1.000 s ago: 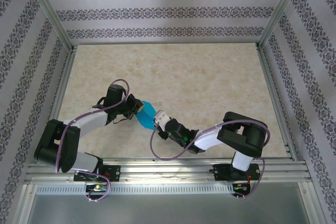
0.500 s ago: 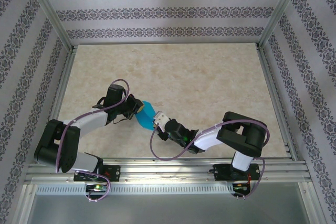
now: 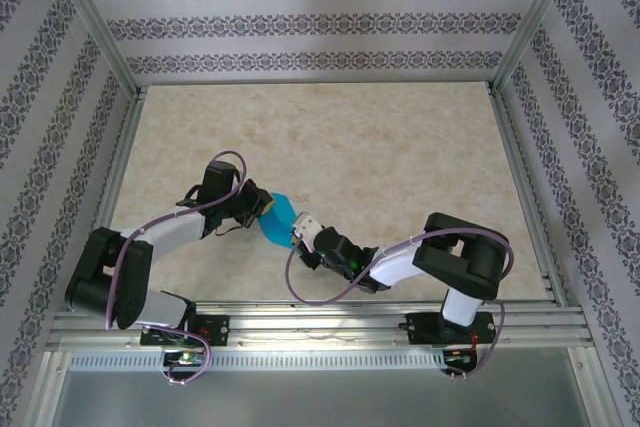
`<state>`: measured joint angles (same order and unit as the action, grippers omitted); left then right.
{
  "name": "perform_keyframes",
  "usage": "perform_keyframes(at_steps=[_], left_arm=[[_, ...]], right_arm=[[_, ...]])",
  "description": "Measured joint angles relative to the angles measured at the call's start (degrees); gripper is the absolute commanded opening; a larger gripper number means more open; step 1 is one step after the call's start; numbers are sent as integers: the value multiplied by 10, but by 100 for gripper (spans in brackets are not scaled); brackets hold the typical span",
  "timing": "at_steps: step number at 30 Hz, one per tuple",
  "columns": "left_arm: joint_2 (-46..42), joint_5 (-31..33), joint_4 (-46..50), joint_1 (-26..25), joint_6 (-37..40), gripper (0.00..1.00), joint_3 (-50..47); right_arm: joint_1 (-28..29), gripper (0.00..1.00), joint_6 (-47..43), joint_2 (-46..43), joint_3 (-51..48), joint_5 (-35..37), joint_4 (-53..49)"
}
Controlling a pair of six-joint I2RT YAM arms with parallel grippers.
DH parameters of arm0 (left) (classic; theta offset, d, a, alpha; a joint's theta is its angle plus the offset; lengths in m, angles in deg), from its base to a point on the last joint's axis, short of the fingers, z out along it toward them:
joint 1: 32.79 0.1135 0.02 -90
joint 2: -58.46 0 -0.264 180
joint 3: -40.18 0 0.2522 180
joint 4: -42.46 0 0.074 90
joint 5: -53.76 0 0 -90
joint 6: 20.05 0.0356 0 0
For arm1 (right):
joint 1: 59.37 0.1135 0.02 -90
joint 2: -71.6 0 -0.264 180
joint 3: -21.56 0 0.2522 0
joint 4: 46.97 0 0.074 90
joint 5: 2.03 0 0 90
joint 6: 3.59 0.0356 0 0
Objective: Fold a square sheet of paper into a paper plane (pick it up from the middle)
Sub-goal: Fourth fold the wing at the center of the table.
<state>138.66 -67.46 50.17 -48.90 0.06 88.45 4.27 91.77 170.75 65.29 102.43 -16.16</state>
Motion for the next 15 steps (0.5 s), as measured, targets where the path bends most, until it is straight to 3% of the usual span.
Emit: perform_keyframes(at_steps=[9,12,15], left_arm=[[0,0,0,0,0,0,0],[0,0,0,0,0,4,0],[0,2,0,0,0,14,0]], right_arm=[[0,12,8,0,0,-5,0],[0,11,10,0,0,-6,0],[0,10,19,0,0,-6,0]])
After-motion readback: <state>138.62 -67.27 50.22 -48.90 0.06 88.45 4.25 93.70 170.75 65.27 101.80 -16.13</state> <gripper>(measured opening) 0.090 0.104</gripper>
